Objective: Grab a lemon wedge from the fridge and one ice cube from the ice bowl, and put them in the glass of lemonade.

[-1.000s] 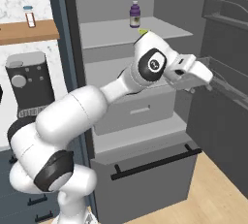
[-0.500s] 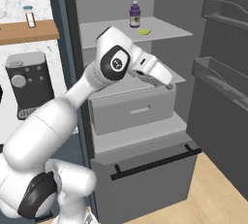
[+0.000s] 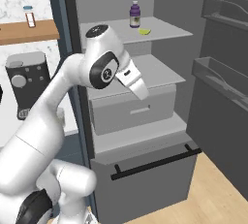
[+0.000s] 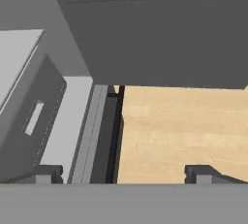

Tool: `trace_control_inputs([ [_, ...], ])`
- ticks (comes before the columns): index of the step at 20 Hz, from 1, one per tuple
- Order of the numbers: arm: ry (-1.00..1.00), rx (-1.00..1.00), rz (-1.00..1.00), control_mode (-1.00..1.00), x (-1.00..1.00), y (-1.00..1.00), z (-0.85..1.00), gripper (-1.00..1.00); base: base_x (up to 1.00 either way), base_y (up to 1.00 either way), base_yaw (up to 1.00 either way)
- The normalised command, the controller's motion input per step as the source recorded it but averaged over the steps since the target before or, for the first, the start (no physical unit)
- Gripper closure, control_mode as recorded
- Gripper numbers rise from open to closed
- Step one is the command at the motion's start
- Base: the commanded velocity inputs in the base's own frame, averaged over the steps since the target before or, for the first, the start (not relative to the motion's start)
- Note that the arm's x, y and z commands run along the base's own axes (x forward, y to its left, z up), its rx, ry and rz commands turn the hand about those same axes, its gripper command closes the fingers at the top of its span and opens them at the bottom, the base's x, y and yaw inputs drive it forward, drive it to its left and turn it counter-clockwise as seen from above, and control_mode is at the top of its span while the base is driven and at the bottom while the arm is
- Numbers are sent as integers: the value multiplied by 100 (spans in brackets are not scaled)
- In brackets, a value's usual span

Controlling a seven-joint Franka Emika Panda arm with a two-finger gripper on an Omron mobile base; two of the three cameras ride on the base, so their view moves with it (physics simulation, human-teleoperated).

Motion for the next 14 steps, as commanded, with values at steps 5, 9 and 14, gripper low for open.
trace_control_inputs([
  [5, 3, 24, 43, -100, -30, 97, -12, -100, 0, 0, 0],
  [9, 9, 1, 37, -100, -76, 82, -1, -100, 0, 0, 0],
  [14, -3, 0, 21, -100, -98, 16, 8, -100, 0, 0, 0],
])
